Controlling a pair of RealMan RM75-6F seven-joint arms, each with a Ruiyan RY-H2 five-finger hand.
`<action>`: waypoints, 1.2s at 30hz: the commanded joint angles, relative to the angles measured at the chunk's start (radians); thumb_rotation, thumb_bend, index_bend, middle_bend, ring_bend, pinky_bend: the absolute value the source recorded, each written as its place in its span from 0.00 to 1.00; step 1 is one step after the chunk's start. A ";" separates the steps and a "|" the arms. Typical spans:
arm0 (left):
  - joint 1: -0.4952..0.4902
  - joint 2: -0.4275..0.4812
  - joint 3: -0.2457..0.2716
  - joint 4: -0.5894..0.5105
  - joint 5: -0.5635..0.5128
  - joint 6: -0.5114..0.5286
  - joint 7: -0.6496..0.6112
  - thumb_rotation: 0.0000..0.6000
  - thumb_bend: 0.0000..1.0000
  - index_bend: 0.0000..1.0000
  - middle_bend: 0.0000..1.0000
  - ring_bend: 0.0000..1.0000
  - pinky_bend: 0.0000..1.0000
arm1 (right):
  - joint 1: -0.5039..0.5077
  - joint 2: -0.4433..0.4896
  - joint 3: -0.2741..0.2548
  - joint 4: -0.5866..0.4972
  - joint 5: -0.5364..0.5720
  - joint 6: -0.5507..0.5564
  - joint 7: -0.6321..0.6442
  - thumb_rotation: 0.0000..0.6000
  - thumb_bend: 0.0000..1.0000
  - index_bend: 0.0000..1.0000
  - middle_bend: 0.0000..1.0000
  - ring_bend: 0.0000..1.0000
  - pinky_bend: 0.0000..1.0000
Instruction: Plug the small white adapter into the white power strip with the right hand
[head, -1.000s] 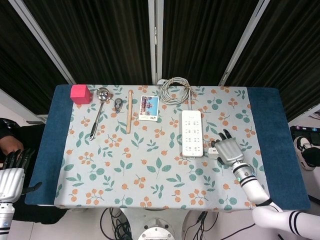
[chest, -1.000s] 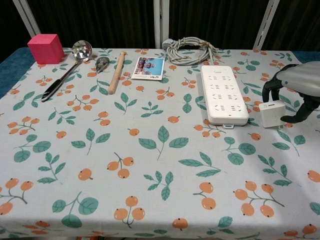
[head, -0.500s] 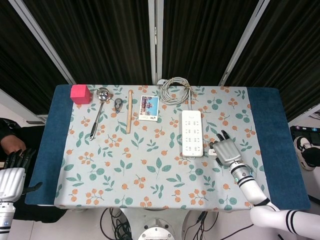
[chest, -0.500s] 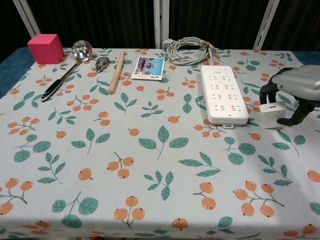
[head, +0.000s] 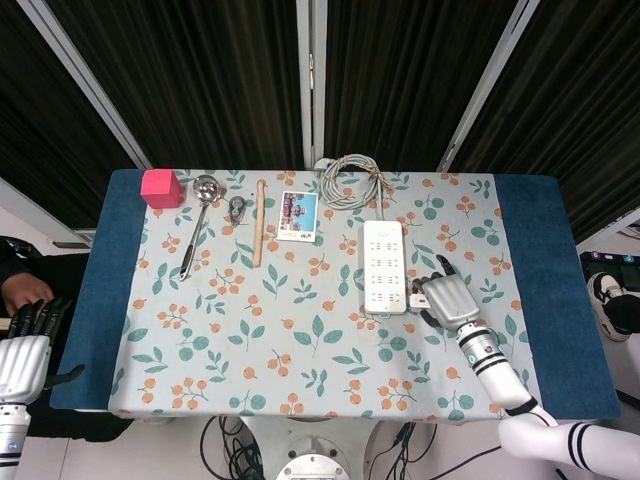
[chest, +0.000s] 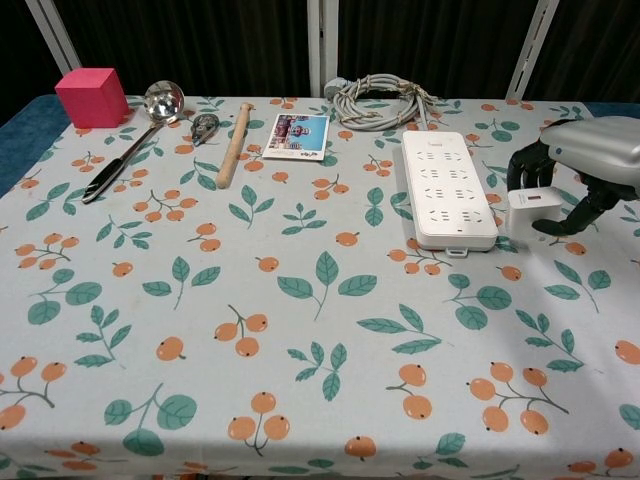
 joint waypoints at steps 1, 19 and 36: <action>0.001 0.003 0.001 -0.003 0.002 0.003 0.002 1.00 0.03 0.10 0.04 0.00 0.00 | -0.040 0.042 0.016 -0.013 -0.124 0.066 0.194 1.00 0.51 0.83 0.66 0.42 0.07; 0.004 0.011 -0.001 -0.029 -0.005 0.006 0.025 1.00 0.03 0.10 0.04 0.00 0.00 | 0.051 -0.087 0.067 0.124 -0.185 -0.018 0.360 1.00 0.60 0.85 0.68 0.43 0.07; 0.001 0.003 -0.003 -0.014 -0.010 -0.004 0.014 1.00 0.03 0.10 0.04 0.00 0.00 | 0.068 -0.133 0.056 0.183 -0.190 -0.047 0.371 1.00 0.60 0.86 0.68 0.43 0.07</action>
